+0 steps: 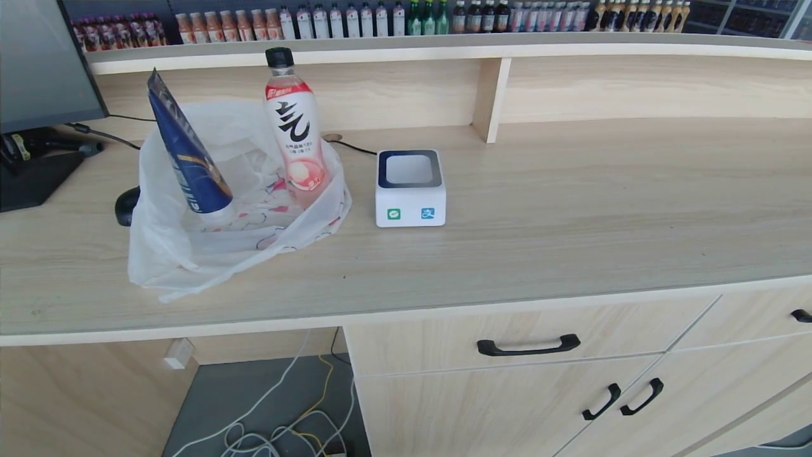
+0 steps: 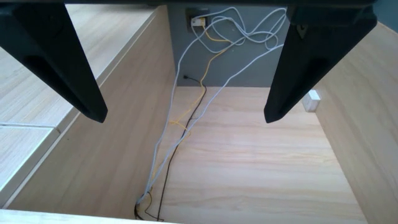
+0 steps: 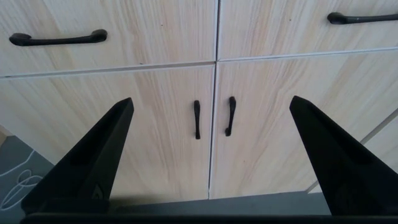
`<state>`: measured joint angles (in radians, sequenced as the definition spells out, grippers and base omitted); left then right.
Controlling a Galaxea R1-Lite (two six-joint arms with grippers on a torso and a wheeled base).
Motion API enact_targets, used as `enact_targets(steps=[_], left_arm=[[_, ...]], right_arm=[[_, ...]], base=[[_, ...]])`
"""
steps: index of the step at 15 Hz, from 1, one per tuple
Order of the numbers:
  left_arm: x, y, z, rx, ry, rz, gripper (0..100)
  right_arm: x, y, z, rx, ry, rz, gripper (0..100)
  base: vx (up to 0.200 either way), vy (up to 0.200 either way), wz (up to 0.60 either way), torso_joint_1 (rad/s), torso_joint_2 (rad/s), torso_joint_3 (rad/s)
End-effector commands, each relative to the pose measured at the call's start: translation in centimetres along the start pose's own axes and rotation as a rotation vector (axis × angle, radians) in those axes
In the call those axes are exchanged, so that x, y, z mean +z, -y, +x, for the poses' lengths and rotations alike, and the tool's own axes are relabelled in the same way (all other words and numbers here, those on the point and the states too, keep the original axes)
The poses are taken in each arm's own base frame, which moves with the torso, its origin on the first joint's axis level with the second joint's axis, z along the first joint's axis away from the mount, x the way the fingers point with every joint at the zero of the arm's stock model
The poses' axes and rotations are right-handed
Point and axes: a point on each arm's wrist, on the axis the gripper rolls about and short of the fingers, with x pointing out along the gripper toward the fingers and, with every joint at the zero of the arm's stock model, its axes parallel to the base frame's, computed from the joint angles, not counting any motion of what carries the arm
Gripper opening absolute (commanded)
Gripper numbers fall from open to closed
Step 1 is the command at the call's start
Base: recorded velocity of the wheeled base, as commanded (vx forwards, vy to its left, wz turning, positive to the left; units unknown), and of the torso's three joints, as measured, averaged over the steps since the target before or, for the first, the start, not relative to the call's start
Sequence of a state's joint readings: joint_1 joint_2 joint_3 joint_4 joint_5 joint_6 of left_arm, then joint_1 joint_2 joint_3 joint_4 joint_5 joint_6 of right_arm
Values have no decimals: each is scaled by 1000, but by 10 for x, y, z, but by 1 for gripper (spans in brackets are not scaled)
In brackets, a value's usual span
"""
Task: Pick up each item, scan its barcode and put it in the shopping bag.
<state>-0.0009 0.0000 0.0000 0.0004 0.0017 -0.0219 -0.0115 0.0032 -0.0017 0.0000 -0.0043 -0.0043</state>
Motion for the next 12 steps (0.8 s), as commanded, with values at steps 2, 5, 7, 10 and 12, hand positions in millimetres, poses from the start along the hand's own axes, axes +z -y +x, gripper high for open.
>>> enact_targets(steps=[2,5,7,10,12], left_arm=[[0,0,0,1,-1,-1,100],[0,0,0,1,0,8,100],[0,0,0,1,-1,8,100],[0,0,0,1,-1,8,100],[0,0,0,1,-1,8,100]], right_arm=[[0,0,0,0,-2,1,100],[0,0,0,0,-2,1,100],[0,0,0,0,-2,1,100],[0,0,0,0,-2,1,100],[0,0,0,0,-2,3,100]], base=[[0,0,0,0,0,0],[0,0,0,0,0,0],[0,0,0,0,0,0],[0,0,0,0,0,0],[0,0,0,0,0,0]])
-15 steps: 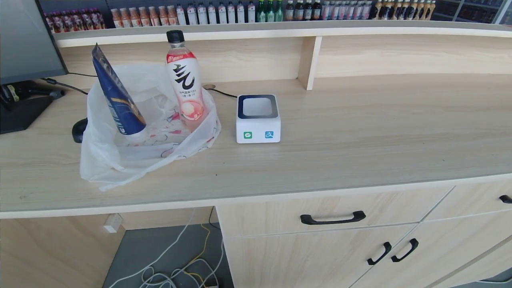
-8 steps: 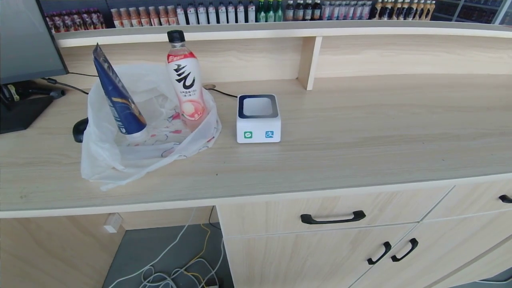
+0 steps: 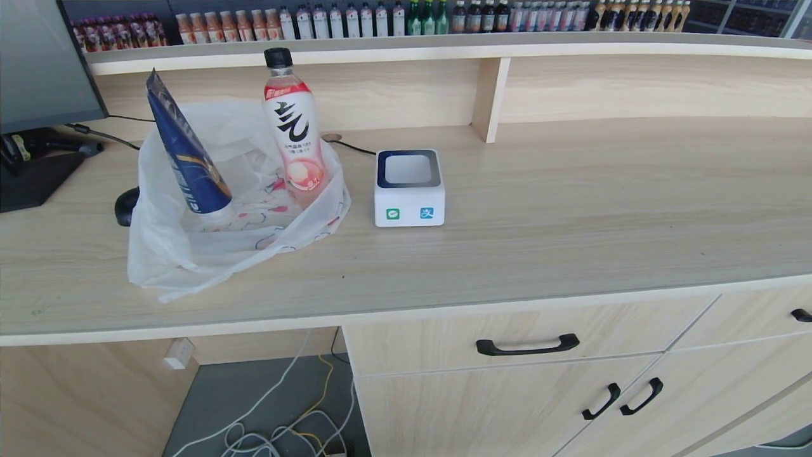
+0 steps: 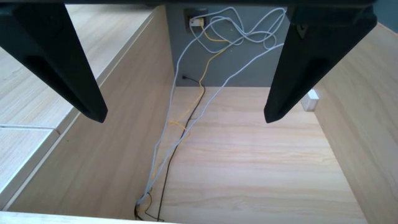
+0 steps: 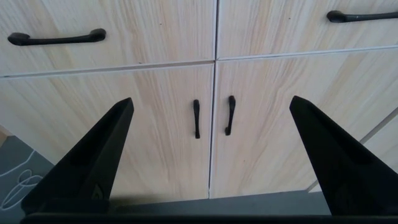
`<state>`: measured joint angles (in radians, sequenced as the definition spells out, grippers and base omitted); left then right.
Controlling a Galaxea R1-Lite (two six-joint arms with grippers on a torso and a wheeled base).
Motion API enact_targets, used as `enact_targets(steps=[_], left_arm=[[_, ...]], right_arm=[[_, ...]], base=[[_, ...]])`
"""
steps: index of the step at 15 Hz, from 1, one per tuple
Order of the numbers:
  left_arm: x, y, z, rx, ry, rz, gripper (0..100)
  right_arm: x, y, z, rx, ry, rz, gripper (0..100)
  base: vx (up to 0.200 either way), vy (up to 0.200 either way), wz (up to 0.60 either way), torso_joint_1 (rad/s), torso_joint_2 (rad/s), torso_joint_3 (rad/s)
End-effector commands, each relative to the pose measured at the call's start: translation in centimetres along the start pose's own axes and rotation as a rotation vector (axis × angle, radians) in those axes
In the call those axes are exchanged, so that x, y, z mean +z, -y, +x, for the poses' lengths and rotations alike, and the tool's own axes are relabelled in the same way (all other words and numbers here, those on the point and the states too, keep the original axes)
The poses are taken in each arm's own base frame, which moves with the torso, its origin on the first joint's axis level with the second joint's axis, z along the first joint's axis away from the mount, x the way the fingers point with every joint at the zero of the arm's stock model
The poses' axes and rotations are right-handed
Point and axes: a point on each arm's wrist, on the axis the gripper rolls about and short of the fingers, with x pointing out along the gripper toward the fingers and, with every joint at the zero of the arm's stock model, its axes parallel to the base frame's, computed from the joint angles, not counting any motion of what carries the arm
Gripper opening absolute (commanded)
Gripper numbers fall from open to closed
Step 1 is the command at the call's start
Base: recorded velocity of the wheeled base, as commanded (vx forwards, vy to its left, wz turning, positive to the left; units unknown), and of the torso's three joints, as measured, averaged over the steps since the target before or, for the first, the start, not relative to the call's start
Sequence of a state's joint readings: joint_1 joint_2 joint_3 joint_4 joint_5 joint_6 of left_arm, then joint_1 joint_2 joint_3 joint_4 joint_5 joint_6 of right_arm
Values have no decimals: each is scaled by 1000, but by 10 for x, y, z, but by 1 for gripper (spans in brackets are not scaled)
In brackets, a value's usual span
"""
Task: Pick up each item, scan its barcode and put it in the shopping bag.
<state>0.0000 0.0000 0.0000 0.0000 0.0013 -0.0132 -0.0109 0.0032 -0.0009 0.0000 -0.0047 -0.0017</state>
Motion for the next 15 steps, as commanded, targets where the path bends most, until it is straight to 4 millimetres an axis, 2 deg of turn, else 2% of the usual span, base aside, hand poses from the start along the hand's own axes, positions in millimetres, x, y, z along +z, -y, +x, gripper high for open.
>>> enact_targets(steps=[1,9,14,15], left_arm=[[0,0,0,0,-2,-1,100],[0,0,0,-1,0,2,100],[0,0,0,-1,0,4,100],[0,0,0,-1,0,4,100]], right_arm=[[0,0,0,0,-1,0,100],[0,0,0,0,-2,-3,100],[0,0,0,0,-2,0,100],[0,0,0,0,-1,-3,100]], base=[[0,0,0,0,0,0],[0,0,0,0,0,0],[0,-200,0,1,4,3],[0,0,0,0,0,0]])
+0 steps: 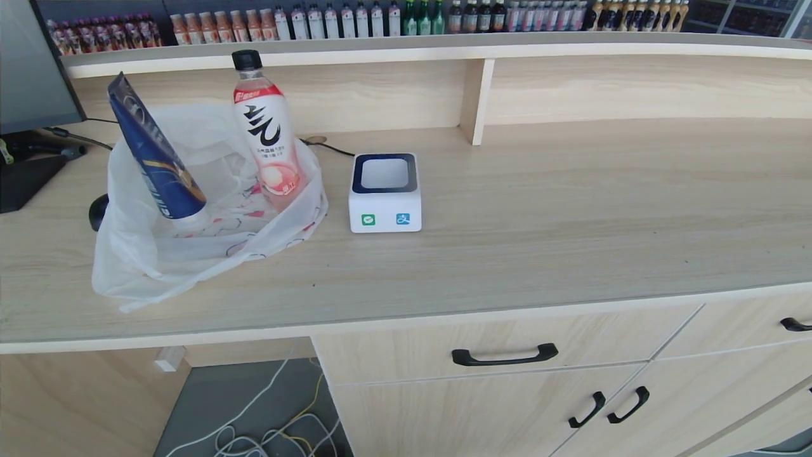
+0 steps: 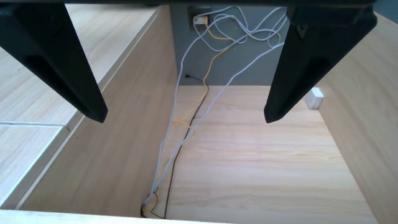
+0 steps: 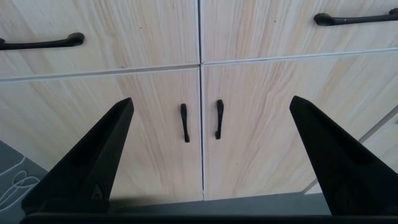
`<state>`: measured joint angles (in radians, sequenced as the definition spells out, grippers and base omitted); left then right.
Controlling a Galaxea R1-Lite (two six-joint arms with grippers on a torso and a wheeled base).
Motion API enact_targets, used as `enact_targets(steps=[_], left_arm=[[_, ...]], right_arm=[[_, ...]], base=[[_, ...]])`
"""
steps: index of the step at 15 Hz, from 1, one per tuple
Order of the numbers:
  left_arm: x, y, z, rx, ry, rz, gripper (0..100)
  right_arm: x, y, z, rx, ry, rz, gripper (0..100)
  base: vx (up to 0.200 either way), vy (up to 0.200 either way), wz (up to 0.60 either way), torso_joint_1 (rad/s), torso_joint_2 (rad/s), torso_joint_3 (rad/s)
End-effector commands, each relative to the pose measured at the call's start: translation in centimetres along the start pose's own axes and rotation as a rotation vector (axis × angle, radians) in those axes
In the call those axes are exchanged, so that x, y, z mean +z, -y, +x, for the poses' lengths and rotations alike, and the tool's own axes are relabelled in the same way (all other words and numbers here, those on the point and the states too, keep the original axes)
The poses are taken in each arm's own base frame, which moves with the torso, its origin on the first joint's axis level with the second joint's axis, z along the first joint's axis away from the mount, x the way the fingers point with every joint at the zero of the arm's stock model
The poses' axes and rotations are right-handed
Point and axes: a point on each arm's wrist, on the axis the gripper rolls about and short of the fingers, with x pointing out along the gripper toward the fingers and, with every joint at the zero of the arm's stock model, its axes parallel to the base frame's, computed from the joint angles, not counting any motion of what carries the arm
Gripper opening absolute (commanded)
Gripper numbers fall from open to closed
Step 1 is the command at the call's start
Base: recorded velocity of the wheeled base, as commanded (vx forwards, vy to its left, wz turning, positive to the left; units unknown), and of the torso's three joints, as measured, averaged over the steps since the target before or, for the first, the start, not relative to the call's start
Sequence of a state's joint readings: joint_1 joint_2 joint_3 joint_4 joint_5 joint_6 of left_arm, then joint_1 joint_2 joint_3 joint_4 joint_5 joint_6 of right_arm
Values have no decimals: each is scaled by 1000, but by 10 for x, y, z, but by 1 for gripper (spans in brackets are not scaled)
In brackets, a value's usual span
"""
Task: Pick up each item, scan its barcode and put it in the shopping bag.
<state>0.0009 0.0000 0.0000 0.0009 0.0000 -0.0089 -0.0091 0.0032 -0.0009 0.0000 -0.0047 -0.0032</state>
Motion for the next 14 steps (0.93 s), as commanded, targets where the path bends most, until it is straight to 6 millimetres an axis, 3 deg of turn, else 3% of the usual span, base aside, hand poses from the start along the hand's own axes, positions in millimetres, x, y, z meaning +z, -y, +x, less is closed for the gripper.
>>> enact_targets(steps=[1,14], left_arm=[[0,0,0,-1,-1,-2,100],[0,0,0,-1,1,0,100]], right_arm=[[0,0,0,-3,-1,-1,100],[0,0,0,-2,-1,0,100]], base=[[0,0,0,0,0,0],[0,0,0,0,0,0]])
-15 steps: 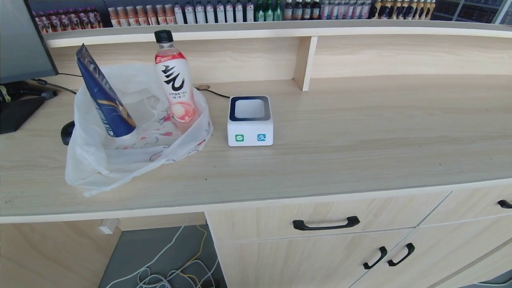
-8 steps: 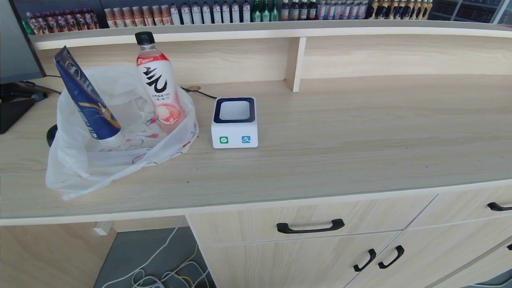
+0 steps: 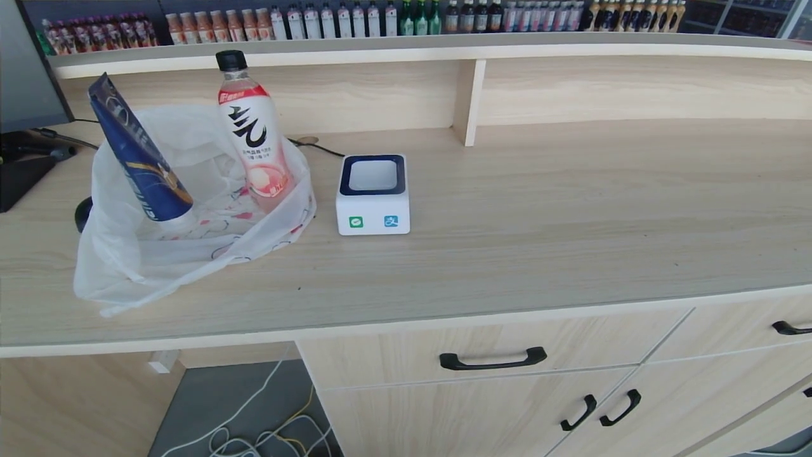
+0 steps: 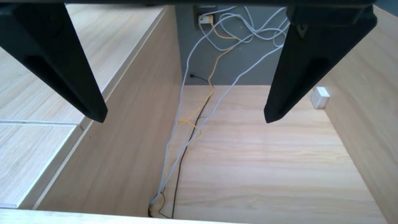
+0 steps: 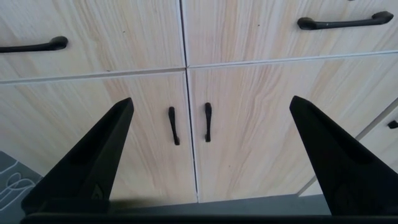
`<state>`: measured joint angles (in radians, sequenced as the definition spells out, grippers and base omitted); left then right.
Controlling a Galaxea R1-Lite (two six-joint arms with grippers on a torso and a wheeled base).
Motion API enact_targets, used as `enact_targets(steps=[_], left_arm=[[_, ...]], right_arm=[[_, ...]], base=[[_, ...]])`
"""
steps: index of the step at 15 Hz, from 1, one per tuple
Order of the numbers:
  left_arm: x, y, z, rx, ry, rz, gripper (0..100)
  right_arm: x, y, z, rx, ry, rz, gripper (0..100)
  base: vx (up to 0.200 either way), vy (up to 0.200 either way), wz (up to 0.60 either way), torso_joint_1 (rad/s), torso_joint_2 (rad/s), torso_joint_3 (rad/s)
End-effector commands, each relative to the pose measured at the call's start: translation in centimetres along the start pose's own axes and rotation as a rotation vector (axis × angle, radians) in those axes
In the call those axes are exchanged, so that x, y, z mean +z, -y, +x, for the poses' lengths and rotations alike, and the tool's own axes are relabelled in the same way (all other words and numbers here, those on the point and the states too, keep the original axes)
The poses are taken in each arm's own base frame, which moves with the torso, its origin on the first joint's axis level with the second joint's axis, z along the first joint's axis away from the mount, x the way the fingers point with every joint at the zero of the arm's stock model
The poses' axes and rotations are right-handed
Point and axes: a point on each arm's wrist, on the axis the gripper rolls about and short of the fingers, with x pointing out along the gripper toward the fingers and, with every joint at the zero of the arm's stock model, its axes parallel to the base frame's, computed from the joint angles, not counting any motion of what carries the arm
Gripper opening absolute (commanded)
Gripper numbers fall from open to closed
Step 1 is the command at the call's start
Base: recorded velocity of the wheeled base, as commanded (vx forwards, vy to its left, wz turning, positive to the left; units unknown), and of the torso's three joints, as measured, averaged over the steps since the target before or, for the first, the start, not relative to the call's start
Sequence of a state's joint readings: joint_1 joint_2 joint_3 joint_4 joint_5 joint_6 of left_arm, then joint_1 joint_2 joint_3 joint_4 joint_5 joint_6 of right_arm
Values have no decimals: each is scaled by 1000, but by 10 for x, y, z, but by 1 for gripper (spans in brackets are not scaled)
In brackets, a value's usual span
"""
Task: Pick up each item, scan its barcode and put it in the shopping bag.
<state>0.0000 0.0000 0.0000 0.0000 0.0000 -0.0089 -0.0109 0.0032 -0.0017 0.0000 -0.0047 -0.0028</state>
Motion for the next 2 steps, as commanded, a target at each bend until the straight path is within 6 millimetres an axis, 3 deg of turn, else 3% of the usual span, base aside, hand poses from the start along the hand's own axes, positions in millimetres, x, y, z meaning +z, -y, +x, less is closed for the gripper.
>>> enact_targets(steps=[1,2], left_arm=[[0,0,0,0,-2,0,100],[0,0,0,0,0,0,100]], right_arm=[[0,0,0,0,-2,0,100],[0,0,0,0,-2,0,100]], base=[[0,0,0,0,0,0],[0,0,0,0,0,0]])
